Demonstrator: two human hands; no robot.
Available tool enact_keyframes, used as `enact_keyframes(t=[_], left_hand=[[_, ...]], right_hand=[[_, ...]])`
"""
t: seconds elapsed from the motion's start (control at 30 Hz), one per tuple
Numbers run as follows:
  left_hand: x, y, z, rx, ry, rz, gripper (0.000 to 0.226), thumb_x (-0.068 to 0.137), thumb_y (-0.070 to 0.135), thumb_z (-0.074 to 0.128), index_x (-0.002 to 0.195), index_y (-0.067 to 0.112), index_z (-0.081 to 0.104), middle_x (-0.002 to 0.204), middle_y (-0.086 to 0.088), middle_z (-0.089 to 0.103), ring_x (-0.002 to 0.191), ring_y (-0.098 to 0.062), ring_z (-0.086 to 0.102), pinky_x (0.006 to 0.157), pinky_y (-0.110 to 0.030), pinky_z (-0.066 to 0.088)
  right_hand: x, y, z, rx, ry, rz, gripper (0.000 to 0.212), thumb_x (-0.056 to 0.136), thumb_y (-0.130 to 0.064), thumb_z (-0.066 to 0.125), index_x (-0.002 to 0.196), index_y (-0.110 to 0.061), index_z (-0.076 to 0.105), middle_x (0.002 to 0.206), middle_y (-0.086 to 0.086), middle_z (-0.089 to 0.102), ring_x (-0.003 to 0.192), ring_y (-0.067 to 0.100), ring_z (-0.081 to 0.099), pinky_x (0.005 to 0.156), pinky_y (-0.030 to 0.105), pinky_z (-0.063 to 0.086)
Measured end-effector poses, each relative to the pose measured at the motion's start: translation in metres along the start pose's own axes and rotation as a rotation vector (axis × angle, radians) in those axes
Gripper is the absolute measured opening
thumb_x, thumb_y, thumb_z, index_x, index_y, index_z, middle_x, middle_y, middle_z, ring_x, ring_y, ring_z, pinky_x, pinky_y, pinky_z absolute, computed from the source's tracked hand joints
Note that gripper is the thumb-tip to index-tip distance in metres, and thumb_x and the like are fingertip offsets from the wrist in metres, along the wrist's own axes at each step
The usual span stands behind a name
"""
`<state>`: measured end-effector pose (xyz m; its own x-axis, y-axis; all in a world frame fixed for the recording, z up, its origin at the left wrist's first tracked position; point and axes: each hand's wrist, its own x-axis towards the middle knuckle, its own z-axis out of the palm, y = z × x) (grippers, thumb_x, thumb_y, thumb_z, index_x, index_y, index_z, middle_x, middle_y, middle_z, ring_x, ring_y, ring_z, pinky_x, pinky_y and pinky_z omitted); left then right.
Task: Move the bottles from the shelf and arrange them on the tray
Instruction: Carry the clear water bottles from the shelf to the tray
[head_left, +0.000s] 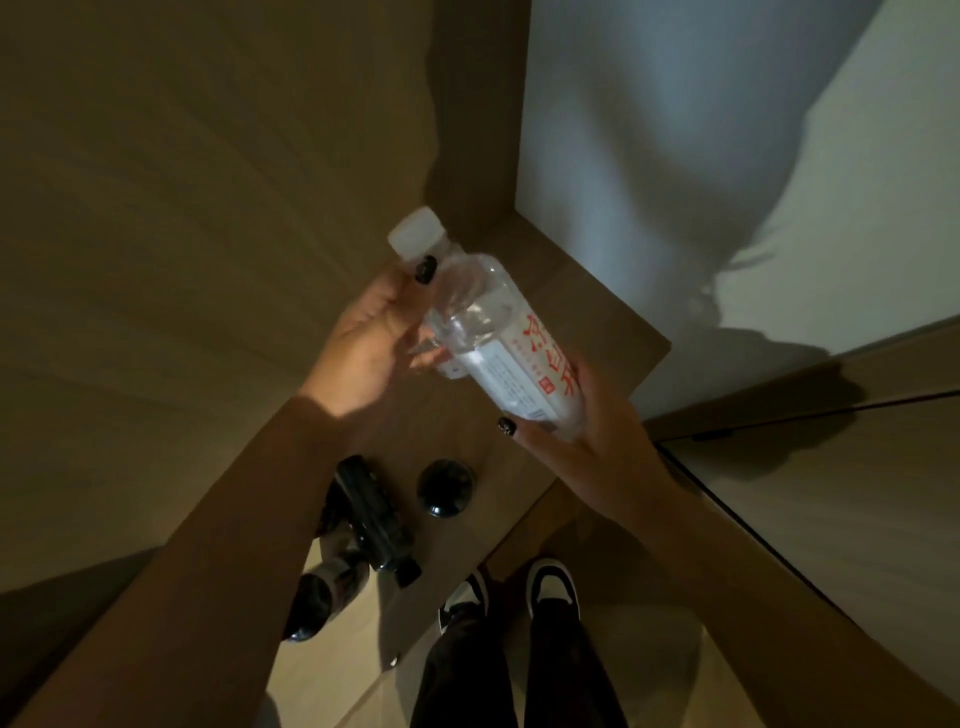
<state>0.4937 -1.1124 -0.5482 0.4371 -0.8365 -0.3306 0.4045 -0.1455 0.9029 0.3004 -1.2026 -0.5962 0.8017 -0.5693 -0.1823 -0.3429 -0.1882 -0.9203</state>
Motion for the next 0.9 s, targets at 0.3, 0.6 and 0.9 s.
enact_keyframes(t=[0.3,0.6,0.9], left_hand=[[-0.023,-0.022,-0.002,-0.192,-0.084,-0.069,0.095,0.064,0.065,0.073,0.136,0.009,0.050,0.142,-0.022,0.046,0.129,-0.045,0.043,0.105,-0.059,0.038],[-0.034,-0.042,-0.028,-0.462,0.209,-0.028,0.058,0.057,0.056,0.078,0.095,0.012,0.068,0.089,-0.008,0.067,0.085,-0.024,0.063,0.075,-0.040,0.054],[-0.043,-0.049,-0.063,-0.288,0.360,-0.054,0.030,0.070,0.043,0.059,0.082,0.019,0.071,0.076,-0.003,0.067,0.072,-0.019,0.065,0.065,-0.035,0.055]], right_hand=[[-0.014,-0.041,0.051,0.464,-0.247,0.096,0.041,0.087,-0.028,0.064,0.120,-0.030,0.041,0.094,-0.004,0.062,0.078,0.015,0.066,0.062,0.026,0.056],[0.019,-0.043,0.043,0.351,-0.217,0.127,0.016,0.094,-0.028,0.052,0.110,-0.029,0.051,0.093,-0.019,0.064,0.090,0.005,0.065,0.067,0.013,0.051],[0.104,-0.004,0.085,-0.051,0.373,0.160,0.078,0.084,-0.046,0.065,0.146,-0.018,0.026,0.142,0.007,0.036,0.114,0.008,0.045,0.076,0.003,0.040]])
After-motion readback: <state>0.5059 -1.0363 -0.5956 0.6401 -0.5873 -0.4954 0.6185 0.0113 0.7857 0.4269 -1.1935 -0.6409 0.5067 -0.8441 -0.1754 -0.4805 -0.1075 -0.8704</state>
